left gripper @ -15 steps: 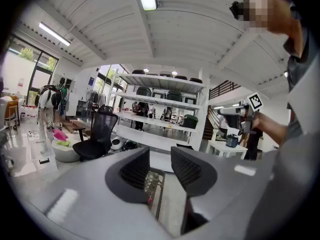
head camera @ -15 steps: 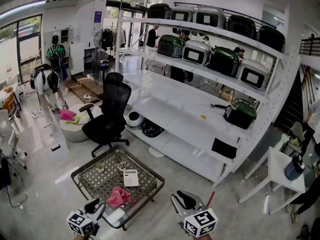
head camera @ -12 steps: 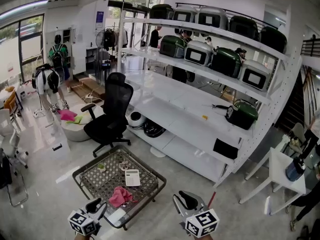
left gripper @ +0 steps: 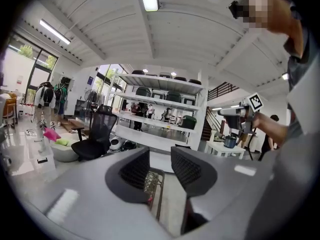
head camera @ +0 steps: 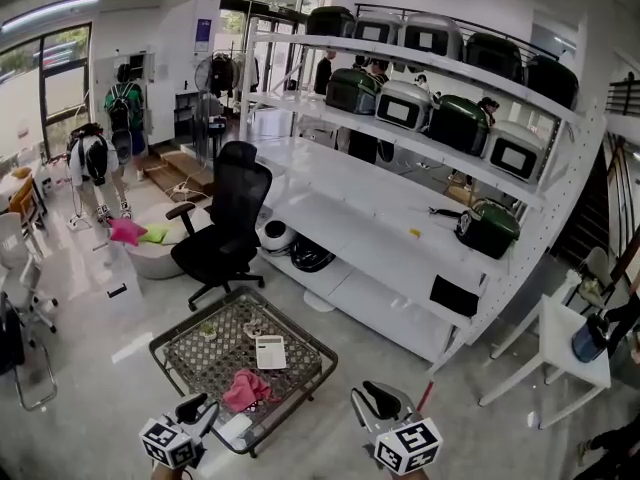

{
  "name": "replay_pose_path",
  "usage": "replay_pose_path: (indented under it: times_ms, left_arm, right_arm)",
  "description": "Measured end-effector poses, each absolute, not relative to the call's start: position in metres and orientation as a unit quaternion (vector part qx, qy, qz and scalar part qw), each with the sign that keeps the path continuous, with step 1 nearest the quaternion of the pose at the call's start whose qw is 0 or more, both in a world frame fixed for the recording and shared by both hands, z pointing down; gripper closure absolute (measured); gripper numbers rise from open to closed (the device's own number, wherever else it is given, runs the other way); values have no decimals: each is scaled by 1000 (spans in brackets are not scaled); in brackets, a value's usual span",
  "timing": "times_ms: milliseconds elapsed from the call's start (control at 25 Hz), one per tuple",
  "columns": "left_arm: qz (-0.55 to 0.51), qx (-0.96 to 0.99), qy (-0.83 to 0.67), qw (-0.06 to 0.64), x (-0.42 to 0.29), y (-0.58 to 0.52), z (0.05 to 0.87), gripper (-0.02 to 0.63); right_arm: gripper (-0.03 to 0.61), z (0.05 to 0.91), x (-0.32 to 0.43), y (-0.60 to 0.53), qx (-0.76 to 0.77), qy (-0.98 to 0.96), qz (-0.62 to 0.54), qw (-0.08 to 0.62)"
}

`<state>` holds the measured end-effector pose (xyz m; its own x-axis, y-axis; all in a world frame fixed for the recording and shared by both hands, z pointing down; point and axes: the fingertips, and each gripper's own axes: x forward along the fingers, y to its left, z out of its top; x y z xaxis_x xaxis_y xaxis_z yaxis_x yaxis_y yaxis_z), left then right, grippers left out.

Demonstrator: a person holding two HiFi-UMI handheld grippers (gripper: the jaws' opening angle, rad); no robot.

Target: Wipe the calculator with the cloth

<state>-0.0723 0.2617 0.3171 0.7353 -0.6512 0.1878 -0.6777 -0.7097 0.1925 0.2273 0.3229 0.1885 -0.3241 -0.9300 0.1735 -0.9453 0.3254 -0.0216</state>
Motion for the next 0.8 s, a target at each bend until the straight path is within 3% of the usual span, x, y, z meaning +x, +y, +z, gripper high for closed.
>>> replay_pose_path:
  times_ms: [800]
  left_arm:
    - [33, 941, -304, 147, -113, 257, 326, 471]
  right_arm:
    - [492, 180, 154, 334, 604, -792, 67, 58]
